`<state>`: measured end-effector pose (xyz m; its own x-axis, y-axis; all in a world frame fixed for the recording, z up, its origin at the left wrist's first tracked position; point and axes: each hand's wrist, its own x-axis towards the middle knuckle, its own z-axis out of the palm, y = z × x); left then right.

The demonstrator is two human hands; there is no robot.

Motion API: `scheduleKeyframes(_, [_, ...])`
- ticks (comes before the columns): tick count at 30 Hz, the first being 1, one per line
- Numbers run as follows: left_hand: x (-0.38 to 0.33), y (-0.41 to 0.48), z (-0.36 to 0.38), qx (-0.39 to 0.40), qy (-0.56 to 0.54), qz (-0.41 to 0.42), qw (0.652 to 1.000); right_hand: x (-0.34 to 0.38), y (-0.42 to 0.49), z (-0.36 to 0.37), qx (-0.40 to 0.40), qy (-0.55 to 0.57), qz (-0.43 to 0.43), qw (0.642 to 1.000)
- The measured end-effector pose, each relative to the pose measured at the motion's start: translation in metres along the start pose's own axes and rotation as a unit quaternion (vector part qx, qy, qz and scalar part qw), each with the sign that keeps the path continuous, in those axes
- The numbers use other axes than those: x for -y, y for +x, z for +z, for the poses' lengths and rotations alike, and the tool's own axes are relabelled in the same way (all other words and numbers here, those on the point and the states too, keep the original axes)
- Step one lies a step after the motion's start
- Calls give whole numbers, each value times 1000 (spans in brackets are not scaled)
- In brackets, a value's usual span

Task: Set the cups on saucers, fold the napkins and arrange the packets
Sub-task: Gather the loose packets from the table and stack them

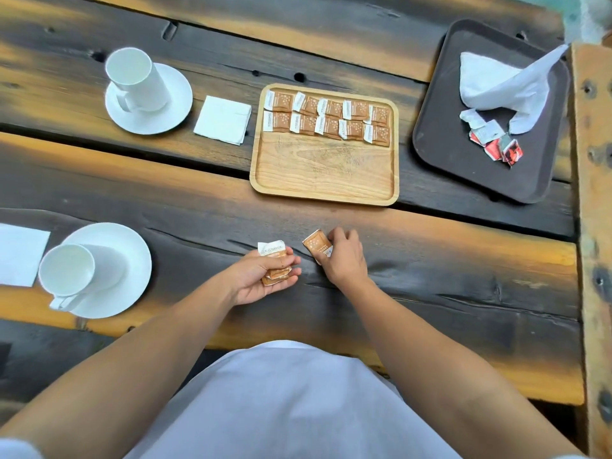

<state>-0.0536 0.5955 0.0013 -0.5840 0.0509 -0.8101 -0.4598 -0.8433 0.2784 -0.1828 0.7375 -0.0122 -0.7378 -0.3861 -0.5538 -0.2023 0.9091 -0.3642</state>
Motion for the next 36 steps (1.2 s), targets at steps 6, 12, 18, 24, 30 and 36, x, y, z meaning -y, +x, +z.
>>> scheduleKeyframes(6, [-3, -2, -1, -6, 13, -4, 1000, 4, -3, -1, 10, 27, -19, 999])
scheduleKeyframes(12, [-7, -4, -3, -20, 17, -8, 1000, 6, 1, -13, 18, 162, -30, 986])
scheduleKeyframes(18, [-7, -7, -9, -51, 17, -5, 999, 31, -4, -41, 118, 236, -69, 962])
scheduleKeyframes(24, [-2, -13, -10, -73, 53, -21, 996, 63, -21, -59, 255, 147, -162, 942])
scheduleKeyframes(30, [3, -19, -6, -5, 53, -12, 999, 78, -36, -40, 269, 141, -180, 936])
scheduleKeyframes(36, [6, -22, -3, 20, 23, -30, 999, 75, -48, -27, 173, 135, -183, 958])
